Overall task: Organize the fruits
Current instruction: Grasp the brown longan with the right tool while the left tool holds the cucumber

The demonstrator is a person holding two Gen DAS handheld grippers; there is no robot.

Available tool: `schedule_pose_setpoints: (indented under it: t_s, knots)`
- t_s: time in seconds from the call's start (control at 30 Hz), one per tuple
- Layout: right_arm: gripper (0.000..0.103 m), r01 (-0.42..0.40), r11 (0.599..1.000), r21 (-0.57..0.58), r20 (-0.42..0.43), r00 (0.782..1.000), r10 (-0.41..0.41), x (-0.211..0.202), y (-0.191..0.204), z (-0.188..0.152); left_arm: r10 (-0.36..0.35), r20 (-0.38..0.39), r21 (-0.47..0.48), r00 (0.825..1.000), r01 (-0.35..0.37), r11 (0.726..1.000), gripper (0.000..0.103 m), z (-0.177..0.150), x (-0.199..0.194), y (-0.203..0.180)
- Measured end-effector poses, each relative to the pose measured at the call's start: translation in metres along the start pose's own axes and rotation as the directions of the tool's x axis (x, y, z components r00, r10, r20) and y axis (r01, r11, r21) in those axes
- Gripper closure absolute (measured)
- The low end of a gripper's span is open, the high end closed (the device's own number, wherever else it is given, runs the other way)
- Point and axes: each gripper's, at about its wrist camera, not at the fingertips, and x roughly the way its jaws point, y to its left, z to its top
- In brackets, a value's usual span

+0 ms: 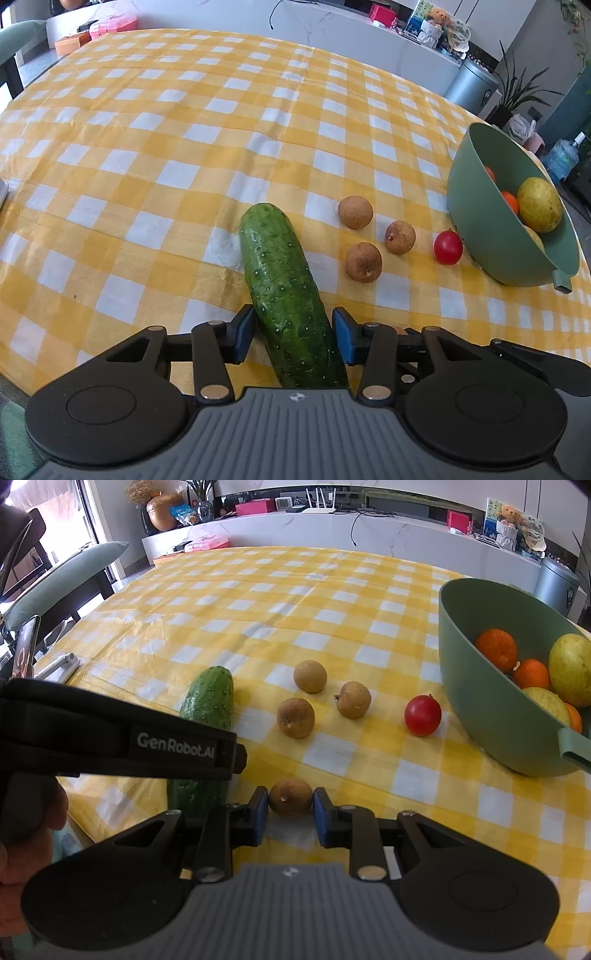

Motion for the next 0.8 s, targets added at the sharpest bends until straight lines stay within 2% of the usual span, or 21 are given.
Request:
schedule_pose_setpoints:
  t_s: [0.37,0.8]
  knots:
    - [0.081,0.009,0.998,0.058,0.049,0.999,-0.012,-0.009,-0.01,0.0,-0.034,0.084,0.031,0.996,0.031,0.999,0.058,-0.001,-0.022,-0.002]
    - [0.081,0.004,0.995,0.096,0.198,0.98,-0.023,-0.039,-0.017,-0.004,-0.094,0.182,0.108,0.979,0.075,0.991,0.059,-0.003,-0.049,-0.012]
